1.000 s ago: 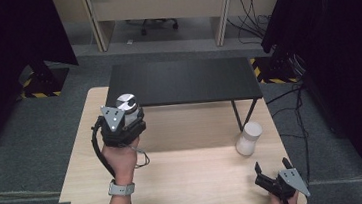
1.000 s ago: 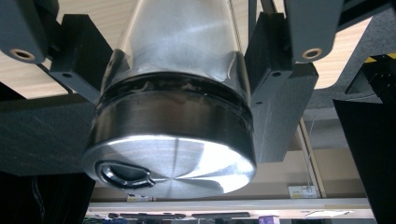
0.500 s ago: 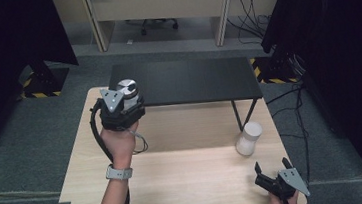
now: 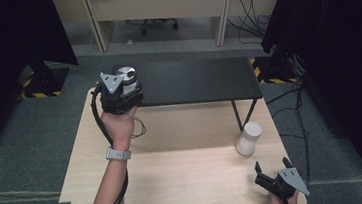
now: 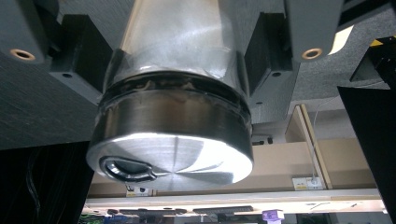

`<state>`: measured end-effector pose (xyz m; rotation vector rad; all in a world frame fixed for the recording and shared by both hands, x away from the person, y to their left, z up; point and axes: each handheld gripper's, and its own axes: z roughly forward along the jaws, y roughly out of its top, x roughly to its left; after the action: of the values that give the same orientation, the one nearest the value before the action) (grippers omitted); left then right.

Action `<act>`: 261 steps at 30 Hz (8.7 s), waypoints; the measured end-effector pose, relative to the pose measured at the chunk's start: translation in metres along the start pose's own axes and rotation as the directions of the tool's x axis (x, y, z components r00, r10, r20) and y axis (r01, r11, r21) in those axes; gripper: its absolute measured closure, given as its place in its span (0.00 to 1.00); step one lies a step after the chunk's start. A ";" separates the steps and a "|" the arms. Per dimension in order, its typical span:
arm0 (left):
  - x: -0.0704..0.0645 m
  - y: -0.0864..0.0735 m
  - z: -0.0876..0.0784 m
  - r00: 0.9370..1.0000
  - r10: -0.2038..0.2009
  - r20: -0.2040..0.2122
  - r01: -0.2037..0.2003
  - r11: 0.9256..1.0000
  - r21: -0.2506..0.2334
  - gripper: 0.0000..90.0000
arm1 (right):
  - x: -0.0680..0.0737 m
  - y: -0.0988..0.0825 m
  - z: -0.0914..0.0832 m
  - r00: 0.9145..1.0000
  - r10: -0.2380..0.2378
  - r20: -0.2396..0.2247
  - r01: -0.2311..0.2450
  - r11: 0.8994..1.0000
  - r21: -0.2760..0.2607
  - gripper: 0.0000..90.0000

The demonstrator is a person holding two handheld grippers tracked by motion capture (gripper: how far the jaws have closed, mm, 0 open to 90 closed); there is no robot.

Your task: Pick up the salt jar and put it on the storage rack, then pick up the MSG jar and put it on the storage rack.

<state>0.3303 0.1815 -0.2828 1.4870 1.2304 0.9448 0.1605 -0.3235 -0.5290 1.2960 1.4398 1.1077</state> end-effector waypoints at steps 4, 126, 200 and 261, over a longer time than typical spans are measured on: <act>0.000 -0.002 0.006 1.000 -0.006 0.000 0.006 1.000 -0.009 0.34 | 0.000 0.000 0.000 1.000 0.000 0.001 0.000 1.000 -0.001 0.00; 0.025 -0.149 -0.089 0.988 -0.104 -0.114 0.114 0.990 0.085 0.00 | -0.002 0.002 -0.001 1.000 -0.008 -0.024 0.008 1.000 0.014 0.00; 0.074 -0.227 -0.099 0.976 -0.117 -0.183 0.161 0.954 0.251 0.00 | 0.001 0.002 -0.001 1.000 0.006 -0.004 -0.006 1.000 0.016 0.00; 0.077 -0.228 -0.099 0.980 -0.117 -0.163 0.156 0.955 0.251 0.00 | 0.032 0.048 0.047 0.990 0.128 -0.062 -0.132 0.988 -0.081 0.00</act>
<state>0.1953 0.2847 -0.4802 1.5329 1.5959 0.8338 0.2147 -0.2862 -0.4941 1.3228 1.3492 1.2873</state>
